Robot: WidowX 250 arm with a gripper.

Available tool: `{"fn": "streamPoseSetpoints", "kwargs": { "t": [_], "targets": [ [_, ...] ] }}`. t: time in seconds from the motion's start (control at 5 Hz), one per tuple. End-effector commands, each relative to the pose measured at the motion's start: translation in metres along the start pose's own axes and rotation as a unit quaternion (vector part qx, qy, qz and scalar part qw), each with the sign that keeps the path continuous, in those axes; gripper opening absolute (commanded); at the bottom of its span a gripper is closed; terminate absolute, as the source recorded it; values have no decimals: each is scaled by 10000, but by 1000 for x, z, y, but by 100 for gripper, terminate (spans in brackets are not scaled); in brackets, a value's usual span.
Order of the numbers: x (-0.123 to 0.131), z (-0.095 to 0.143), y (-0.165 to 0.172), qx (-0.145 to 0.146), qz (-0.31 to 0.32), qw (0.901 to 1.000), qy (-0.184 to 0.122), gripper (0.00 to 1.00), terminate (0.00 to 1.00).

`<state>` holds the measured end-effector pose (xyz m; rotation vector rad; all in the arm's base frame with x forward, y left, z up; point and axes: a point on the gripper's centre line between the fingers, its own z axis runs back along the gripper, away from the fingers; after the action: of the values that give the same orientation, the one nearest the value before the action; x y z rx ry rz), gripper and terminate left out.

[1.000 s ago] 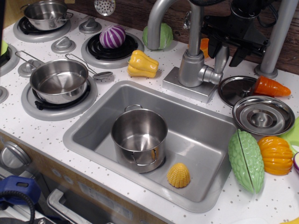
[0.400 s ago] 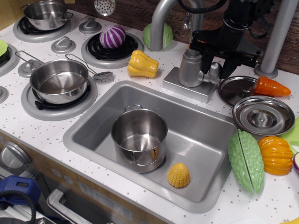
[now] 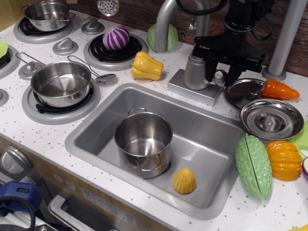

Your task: Turn lever vertical to front

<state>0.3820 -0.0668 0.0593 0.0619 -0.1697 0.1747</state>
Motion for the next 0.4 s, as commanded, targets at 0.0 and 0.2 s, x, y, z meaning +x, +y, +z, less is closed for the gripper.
{"fn": "streamPoseSetpoints", "kwargs": {
  "t": [0.0, 0.2],
  "targets": [
    [-3, -3, -2, -306, 31, 9994, 146, 0, 0],
    [-8, -12, -3, -312, 38, 9994, 123, 0, 0]
  ]
}}
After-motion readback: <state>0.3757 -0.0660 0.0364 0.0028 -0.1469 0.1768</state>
